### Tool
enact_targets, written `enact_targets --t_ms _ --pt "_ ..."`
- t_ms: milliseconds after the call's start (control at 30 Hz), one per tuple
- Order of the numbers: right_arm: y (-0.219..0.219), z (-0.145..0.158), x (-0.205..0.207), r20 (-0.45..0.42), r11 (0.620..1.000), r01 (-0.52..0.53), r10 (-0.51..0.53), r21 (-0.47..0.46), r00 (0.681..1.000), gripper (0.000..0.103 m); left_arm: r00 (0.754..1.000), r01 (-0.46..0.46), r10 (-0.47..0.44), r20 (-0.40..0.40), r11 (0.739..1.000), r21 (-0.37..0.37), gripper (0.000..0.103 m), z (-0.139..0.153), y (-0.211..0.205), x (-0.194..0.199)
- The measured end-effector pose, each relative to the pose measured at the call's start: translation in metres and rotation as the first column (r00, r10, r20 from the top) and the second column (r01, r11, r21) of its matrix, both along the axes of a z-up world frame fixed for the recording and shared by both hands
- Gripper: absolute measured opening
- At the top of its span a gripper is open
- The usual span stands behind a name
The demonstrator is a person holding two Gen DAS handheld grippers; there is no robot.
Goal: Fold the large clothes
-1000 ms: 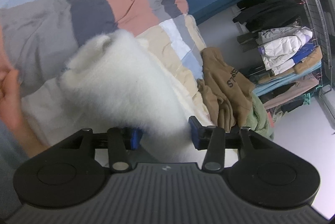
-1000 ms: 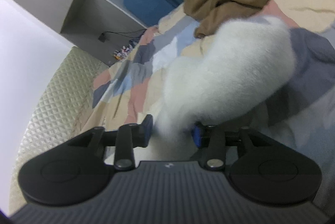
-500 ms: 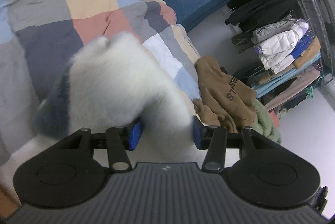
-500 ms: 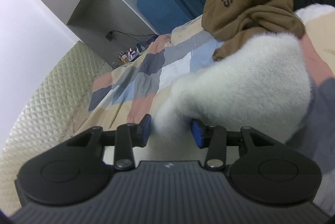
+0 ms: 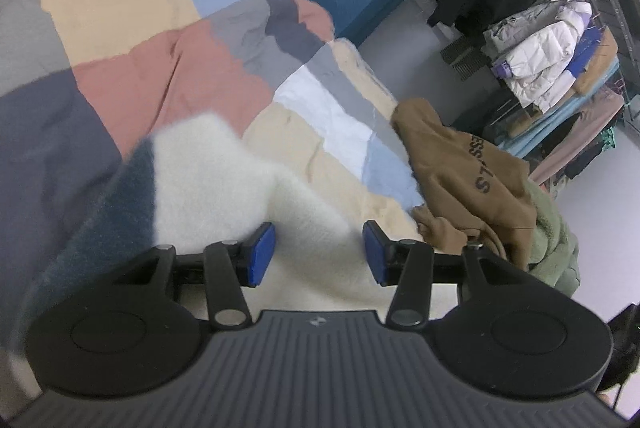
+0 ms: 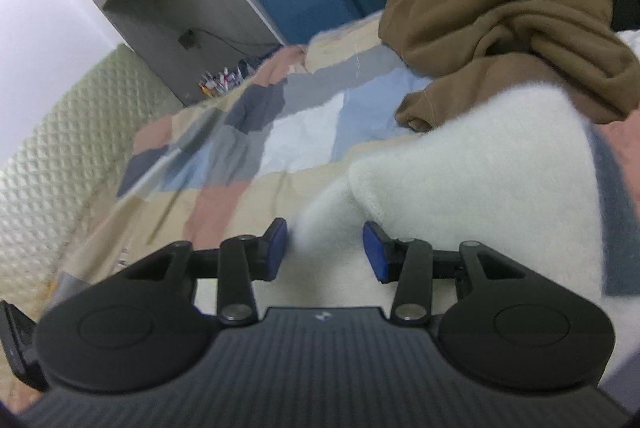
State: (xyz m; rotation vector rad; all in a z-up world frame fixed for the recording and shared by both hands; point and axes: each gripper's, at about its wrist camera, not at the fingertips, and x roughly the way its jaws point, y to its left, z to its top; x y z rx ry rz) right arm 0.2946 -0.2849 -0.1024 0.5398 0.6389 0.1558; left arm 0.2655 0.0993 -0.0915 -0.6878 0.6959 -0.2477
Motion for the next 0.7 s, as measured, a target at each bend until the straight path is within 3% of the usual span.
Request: enact_targets --t_ms 233,600,700 --pt "0.0 -0.032 0.046 -0.054 1.0 -0.007 0.006 -0.016 0.998 0.044 0.998 0.059 -0.062 0.025 0.995 0.085 0.054 -0.015 -0.004 0.031" --pt "-0.006 -0.021 0.038 -0.049 0.999 -0.032 0.032 0.008 0.998 0.045 0.995 0.053 -0.062 0.072 0.991 0.123 0.056 -0.003 0.003 0.012" --pt "-0.009 -0.008 0.024 -0.019 0.999 -0.041 0.041 -0.018 0.999 0.057 0.995 0.005 -0.02 0.095 0.988 0.154 0.061 0.007 0.012 0.0"
